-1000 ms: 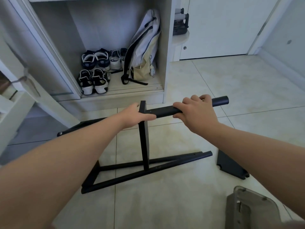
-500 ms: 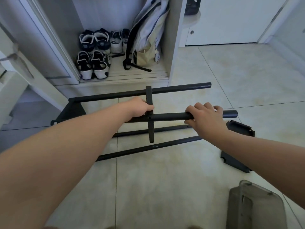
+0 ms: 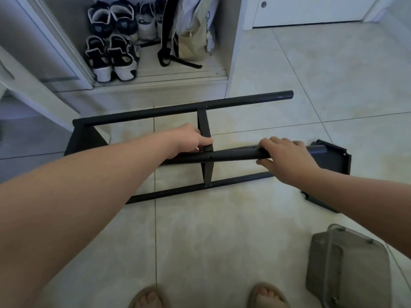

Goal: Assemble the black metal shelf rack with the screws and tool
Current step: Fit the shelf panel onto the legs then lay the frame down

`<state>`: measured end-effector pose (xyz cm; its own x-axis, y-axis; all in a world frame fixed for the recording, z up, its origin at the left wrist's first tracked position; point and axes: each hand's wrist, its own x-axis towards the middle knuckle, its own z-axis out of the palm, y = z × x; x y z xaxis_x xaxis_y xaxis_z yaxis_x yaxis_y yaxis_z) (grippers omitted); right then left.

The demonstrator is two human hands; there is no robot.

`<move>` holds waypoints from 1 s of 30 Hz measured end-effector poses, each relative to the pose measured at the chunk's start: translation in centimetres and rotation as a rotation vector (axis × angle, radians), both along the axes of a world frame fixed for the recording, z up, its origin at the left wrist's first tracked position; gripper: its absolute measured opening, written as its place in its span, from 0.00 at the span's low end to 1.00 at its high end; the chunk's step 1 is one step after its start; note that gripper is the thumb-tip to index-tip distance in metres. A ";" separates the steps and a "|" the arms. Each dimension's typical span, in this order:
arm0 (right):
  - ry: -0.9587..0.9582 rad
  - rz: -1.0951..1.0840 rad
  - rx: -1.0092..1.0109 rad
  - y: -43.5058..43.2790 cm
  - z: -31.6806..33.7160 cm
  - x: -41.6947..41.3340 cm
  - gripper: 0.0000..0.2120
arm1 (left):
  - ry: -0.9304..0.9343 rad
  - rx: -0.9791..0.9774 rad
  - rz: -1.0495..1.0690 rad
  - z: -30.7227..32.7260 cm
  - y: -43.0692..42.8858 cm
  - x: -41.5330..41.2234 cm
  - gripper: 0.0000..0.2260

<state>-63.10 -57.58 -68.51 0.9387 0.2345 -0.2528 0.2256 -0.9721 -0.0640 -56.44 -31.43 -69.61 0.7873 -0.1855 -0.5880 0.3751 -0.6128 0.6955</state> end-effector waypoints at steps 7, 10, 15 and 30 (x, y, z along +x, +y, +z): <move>0.107 0.043 0.033 -0.6 -0.2 -0.1 0.16 | 0.035 -0.013 0.014 -0.6 0.0 -0.7 0.09; 0.170 0.051 0.015 -0.7 -0.2 -0.1 0.14 | 0.038 -0.013 0.011 -0.9 0.1 -1.3 0.07; 0.239 0.061 -0.005 -0.7 -0.5 -0.4 0.12 | 0.041 0.006 -0.038 -1.3 -0.1 -2.4 0.07; 0.257 0.038 0.037 -0.2 0.1 0.1 0.10 | 0.111 -0.057 0.037 -1.5 1.5 -2.2 0.13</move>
<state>-62.96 -57.78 -68.46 0.8350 0.2824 -0.4722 0.2340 -0.9590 -0.1597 -58.61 -29.91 -71.10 0.7247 -0.1932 -0.6614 0.4733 -0.5581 0.6816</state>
